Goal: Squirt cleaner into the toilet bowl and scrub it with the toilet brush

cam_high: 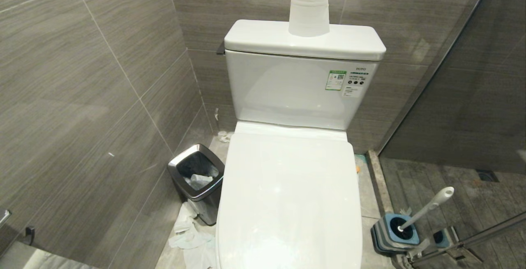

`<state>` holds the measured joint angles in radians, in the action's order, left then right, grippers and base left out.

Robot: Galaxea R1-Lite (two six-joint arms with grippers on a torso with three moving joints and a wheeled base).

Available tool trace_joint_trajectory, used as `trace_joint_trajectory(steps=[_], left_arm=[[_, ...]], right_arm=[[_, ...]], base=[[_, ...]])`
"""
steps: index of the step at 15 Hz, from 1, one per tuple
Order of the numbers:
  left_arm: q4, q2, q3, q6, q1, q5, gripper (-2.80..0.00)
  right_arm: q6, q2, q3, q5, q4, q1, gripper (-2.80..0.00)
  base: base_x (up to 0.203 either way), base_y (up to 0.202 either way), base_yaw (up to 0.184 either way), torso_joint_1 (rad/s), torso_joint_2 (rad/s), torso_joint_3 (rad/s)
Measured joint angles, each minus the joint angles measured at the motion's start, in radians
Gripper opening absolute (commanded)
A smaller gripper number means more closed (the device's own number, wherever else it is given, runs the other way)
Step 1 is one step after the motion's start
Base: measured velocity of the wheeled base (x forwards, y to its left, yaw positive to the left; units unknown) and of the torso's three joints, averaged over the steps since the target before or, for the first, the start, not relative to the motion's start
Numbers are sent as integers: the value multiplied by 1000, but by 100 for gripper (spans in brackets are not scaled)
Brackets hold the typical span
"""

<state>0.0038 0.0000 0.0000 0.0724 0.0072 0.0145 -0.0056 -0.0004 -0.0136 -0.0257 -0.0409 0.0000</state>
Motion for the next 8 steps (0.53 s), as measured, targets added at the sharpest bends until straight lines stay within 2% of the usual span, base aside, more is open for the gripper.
trace_joint_trajectory(steps=[8], left_arm=[[1, 0, 0, -1, 0, -1, -280]], right_arm=[[0, 0, 0, 0, 0, 0, -280]], base=[[0, 0, 0, 0, 0, 0]])
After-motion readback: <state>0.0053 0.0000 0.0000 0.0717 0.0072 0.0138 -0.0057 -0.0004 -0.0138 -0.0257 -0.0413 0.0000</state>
